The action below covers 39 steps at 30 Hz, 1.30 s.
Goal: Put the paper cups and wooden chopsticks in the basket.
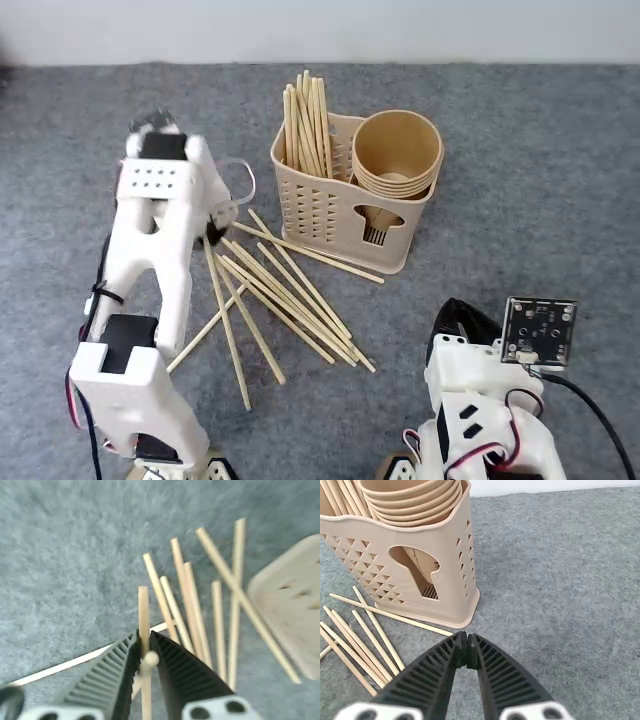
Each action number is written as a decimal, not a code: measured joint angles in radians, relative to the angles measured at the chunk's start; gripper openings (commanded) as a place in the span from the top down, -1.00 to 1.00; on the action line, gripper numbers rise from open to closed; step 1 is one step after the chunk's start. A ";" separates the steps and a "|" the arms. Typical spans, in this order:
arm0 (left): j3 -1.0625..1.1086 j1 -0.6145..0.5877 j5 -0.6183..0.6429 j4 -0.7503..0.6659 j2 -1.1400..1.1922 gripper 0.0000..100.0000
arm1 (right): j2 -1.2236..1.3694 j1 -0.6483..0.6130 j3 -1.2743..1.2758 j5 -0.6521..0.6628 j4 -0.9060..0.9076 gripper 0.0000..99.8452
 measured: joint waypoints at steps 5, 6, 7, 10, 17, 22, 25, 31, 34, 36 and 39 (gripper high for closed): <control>-0.215 0.005 0.000 0.020 0.000 0.98 | 0.000 0.000 0.000 0.000 0.000 0.98; -0.258 0.005 0.000 0.021 0.000 0.98 | 0.000 0.000 0.000 0.000 0.000 0.98; -0.299 0.005 0.000 0.025 0.000 0.98 | 0.000 0.000 0.000 0.000 0.000 0.98; -0.431 0.002 0.000 0.028 0.000 0.98 | 0.000 0.000 0.000 0.000 0.000 0.98; -0.786 0.012 0.000 0.035 0.000 0.98 | 0.000 0.000 0.000 0.000 0.000 0.98; -1.036 0.057 0.000 0.035 0.003 0.98 | 0.000 0.000 0.000 0.000 0.000 0.98; -1.145 0.094 0.000 0.034 0.011 0.98 | 0.000 0.000 0.000 0.000 0.000 0.98; -1.175 0.114 -0.015 -0.091 0.020 0.98 | 0.000 0.000 0.000 0.000 0.000 0.98; -1.175 0.114 -0.048 -0.184 0.058 0.98 | 0.000 0.000 0.000 0.000 0.000 0.98; -1.175 0.114 -0.077 -0.247 0.094 0.98 | 0.000 0.000 0.000 0.000 0.000 0.98; -1.175 0.114 -0.132 -0.334 0.147 0.98 | 0.000 0.000 0.000 0.000 0.000 0.98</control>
